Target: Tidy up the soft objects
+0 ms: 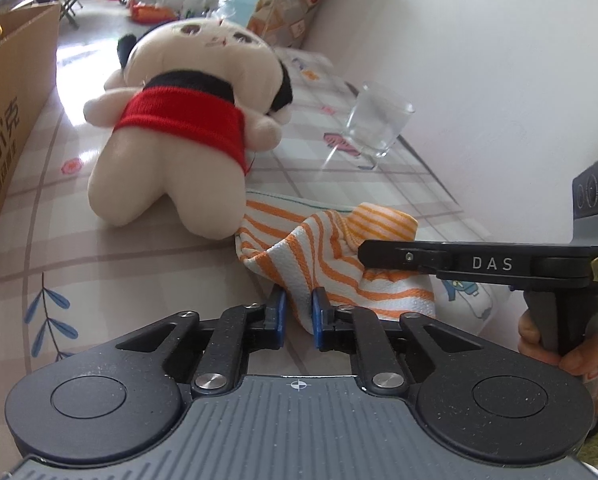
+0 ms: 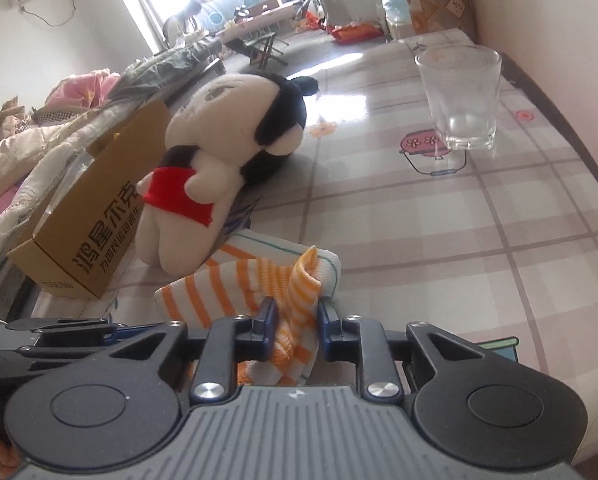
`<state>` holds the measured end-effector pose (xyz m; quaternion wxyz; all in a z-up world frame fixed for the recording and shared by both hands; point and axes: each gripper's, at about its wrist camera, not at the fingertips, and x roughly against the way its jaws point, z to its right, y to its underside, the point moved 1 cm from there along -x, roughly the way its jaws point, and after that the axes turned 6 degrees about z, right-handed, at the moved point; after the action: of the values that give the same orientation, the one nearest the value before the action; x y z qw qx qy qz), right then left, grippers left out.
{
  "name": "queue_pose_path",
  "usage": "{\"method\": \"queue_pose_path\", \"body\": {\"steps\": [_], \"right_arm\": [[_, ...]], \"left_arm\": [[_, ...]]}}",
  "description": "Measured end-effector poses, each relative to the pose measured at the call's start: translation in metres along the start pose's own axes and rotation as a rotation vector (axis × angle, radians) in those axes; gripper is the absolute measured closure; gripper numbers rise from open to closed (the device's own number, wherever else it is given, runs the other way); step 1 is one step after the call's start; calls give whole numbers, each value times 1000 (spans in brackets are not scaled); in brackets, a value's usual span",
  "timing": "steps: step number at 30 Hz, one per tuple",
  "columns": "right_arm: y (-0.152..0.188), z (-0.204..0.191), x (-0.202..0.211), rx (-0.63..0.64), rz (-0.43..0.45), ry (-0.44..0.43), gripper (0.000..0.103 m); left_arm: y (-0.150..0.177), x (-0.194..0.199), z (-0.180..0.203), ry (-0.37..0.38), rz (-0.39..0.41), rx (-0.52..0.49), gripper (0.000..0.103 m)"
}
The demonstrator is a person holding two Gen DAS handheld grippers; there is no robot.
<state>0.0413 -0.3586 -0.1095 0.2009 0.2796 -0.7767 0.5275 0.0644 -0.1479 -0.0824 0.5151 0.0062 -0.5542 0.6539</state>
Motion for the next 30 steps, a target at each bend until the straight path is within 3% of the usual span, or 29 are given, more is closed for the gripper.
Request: {"method": "queue_pose_path", "body": {"steps": [5,11,15,18,21,24,28,30], "right_arm": [[2,-17,23,21,48,-3,82],[-8,-58,68,128,144,0,82],[-31,-100,90,228,226,-66,82],[-58,-139,89,307,274,-149,82],[-86,-178,71,354,276,-253,82],[-115,-221,33,386,224,-337,82],[-143,-274,-33,428,99,-389,82],[-150,-295,-71,449,22,-371,82]], "left_arm": [[-1,24,-2,47,28,35,93],[-18,84,-2,91,154,35,93],[-37,132,-23,66,285,71,93],[-56,167,-44,-10,371,84,93],[-77,188,-75,-104,422,113,93],[-94,198,-114,-188,437,146,94],[-112,184,-181,-238,362,258,94],[-117,169,-210,-255,310,301,94]]}}
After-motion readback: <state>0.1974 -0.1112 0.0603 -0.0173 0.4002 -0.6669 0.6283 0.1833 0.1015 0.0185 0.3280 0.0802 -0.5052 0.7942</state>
